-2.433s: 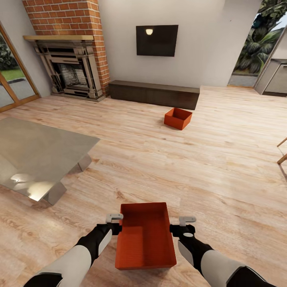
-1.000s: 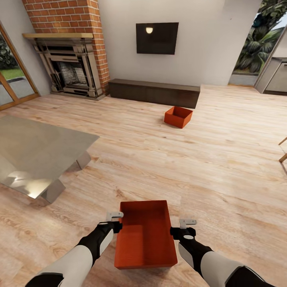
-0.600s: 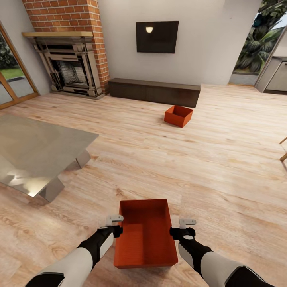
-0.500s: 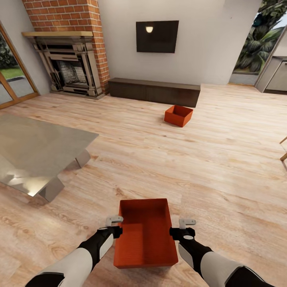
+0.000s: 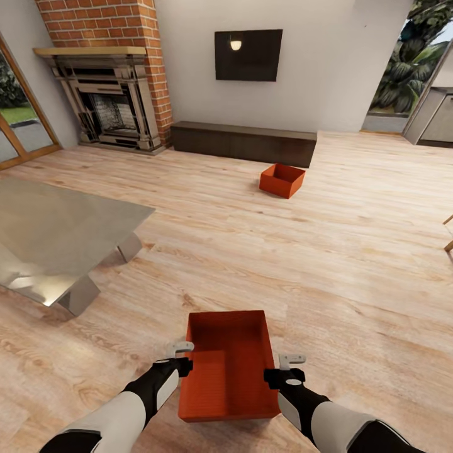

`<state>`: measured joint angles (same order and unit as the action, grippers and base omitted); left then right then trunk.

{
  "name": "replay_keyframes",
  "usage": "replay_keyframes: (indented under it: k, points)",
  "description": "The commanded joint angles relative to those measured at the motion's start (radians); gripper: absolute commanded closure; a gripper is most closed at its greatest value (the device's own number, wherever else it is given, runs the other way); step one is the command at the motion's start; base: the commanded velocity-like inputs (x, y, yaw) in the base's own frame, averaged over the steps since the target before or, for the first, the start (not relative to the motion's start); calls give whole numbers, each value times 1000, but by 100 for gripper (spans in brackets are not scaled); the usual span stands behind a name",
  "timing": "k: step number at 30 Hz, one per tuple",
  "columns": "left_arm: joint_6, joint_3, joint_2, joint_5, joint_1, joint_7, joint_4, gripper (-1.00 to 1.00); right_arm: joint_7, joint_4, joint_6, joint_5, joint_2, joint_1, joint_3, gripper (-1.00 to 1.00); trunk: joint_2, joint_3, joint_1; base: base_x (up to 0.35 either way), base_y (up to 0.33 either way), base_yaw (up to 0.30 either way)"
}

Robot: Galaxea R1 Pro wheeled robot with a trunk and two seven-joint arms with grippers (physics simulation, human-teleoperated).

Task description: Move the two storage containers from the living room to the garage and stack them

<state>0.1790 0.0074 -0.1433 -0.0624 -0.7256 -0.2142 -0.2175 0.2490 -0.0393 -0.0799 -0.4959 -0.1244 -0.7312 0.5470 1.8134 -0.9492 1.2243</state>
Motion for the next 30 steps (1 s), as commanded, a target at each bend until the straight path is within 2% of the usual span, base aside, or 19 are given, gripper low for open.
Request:
replay_keyframes:
  k: [1,9,24,28,30]
  points:
    - [7,0,-1,-7,0,-4,-2,-100,3,1,-2,-10,0,-1,9,-100,8,-4,4,0,0,0]
    - [14,2,0,-8,0,-5,-2,-100,3,1,23,-9,3,-2,18,-100,64,-29,34,0,0,0]
    - [13,0,1,-7,0,-5,-3,-100,3,1,19,-8,5,-2,21,-100,169,-76,92,0,0,0]
    - [13,0,1,-7,0,-5,-3,-100,3,0,19,-7,5,-2,21,-100,169,-76,92,0,0,0]
    - [13,0,2,-7,0,-5,-3,-100,3,0,19,-7,5,-2,21,-100,183,-82,100,0,0,0]
